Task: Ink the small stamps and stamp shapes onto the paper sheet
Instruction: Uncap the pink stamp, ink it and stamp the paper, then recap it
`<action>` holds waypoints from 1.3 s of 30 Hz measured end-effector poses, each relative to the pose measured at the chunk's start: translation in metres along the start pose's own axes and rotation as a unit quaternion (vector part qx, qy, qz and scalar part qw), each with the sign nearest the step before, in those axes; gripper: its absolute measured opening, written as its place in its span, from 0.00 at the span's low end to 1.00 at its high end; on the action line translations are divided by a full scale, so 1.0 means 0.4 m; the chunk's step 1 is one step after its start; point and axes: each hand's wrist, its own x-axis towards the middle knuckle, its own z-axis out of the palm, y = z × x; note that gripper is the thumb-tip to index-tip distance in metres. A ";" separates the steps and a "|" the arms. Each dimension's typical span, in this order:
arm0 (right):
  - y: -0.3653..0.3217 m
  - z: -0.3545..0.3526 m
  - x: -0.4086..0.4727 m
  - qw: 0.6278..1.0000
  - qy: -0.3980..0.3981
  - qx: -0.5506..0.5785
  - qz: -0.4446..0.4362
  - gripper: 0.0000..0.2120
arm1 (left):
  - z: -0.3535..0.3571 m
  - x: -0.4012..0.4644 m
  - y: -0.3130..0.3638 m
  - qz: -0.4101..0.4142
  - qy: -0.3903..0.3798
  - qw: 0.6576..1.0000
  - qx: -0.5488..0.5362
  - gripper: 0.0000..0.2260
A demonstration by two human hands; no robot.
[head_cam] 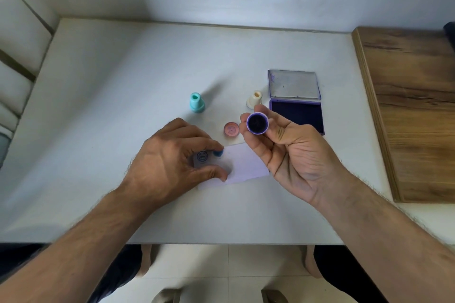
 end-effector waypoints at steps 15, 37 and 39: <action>0.055 -0.054 0.025 0.715 0.024 -0.621 -0.320 0.11 | 0.004 0.004 -0.004 -0.034 -0.018 0.999 0.000 0.18; 0.066 -0.056 0.017 0.551 -0.021 -0.746 -0.373 0.11 | 0.010 0.005 -0.007 -0.032 -0.018 0.999 0.008 0.17; 0.064 -0.056 0.016 0.547 -0.023 -0.748 -0.375 0.12 | 0.010 0.005 -0.007 -0.032 -0.018 0.999 0.010 0.17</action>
